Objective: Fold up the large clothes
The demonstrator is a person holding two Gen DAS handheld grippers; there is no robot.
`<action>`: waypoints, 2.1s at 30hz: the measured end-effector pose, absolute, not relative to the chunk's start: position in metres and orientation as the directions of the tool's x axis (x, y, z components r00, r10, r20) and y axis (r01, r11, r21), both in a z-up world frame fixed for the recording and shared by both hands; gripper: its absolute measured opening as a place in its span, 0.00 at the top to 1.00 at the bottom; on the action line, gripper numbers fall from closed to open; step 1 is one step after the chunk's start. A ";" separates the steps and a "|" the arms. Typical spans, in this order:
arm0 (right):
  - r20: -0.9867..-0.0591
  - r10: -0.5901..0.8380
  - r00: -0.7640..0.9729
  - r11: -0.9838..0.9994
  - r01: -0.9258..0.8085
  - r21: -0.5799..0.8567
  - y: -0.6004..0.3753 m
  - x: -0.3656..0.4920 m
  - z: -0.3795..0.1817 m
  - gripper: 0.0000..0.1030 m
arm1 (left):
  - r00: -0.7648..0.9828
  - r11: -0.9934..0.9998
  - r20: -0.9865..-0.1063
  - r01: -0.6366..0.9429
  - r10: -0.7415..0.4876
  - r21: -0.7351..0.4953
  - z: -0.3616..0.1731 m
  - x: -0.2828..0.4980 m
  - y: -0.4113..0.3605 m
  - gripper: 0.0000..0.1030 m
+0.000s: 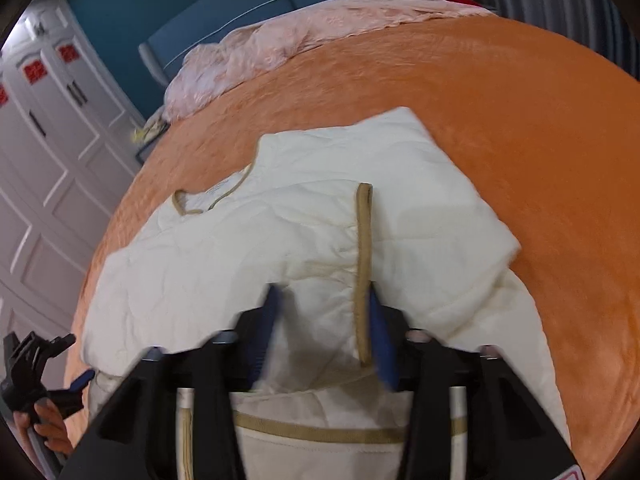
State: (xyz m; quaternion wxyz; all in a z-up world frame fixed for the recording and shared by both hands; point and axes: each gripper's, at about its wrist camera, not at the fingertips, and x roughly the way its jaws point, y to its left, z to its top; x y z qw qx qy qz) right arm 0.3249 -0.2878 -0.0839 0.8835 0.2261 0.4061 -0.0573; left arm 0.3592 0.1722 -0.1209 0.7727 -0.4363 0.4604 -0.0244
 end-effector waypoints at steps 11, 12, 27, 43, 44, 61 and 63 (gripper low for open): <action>-0.491 0.068 0.869 0.957 0.082 0.277 -0.283 0.326 0.053 0.97 | 0.659 0.739 -0.682 -0.279 -0.317 -0.613 -0.073 0.365 0.163 0.92; -0.496 0.045 0.867 0.965 0.090 0.245 -0.281 0.325 0.051 0.97 | 0.675 0.774 -0.683 -0.262 -0.280 -0.576 -0.064 0.361 0.156 0.92; -0.784 -0.027 0.620 0.963 0.227 0.146 -0.290 0.337 -0.116 0.97 | 0.605 0.952 -0.794 -0.212 -0.051 -0.222 -0.125 0.352 0.113 0.92; -0.668 -0.007 0.744 0.991 0.093 0.093 -0.208 0.308 -0.034 0.80 | 0.658 0.964 -0.752 -0.191 -0.015 -0.187 -0.078 0.321 0.109 0.76; -0.681 0.037 0.731 0.992 0.053 0.112 -0.197 0.313 -0.036 0.84 | 0.673 0.961 -0.739 -0.181 -0.033 -0.208 -0.064 0.316 0.110 0.72; -0.783 0.105 0.612 0.990 0.013 0.143 -0.134 0.357 -0.125 0.95 | 0.616 0.993 -0.785 -0.031 -0.070 -0.113 -0.112 0.370 0.038 0.68; -0.778 0.099 0.621 0.991 0.012 0.136 -0.134 0.356 -0.129 0.95 | 0.628 0.996 -0.777 -0.023 -0.054 -0.088 -0.117 0.368 0.035 0.68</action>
